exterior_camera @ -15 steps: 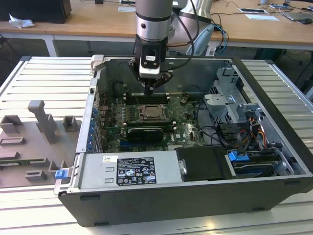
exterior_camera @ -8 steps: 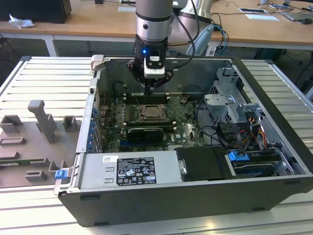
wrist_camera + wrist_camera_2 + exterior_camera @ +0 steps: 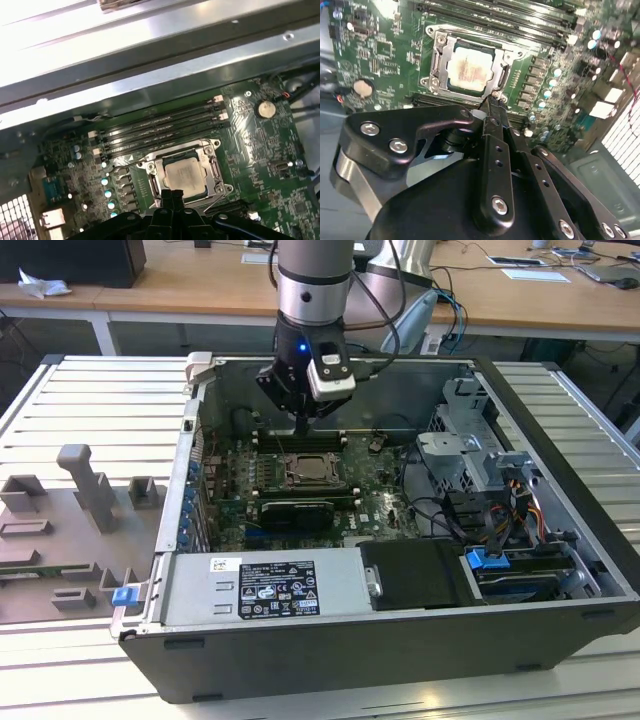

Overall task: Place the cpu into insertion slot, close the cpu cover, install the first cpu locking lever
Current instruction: 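Close the cpu cover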

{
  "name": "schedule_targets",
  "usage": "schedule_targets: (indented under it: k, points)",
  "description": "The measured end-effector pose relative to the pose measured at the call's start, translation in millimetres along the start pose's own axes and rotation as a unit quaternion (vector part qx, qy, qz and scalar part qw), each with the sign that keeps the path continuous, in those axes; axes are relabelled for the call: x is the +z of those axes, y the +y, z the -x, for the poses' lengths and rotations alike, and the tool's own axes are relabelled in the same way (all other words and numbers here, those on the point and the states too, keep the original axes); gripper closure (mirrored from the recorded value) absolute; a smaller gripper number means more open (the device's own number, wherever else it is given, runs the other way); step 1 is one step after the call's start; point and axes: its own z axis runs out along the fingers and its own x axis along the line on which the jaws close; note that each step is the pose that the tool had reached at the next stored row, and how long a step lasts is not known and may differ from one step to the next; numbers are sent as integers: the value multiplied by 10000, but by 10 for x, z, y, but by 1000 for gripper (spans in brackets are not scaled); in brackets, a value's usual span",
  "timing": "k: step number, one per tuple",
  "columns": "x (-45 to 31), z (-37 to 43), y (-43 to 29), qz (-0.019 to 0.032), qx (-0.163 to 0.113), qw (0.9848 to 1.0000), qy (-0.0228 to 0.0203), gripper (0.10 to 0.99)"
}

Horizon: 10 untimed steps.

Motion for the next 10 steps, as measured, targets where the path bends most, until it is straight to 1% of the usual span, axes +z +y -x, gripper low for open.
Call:
schedule_targets:
  k: [2,4,5,7,8,10]
  points:
    - [1,0,0,-4,-177,9998,5,980]
    - [2,0,0,-9,-406,9992,12,980]
    - [3,0,0,-14,-583,9983,17,980]
    - [6,0,0,-18,-786,9969,23,980]
    - [9,0,0,-25,-1060,9944,28,980]
    - [11,0,0,-29,-1265,9920,31,980]
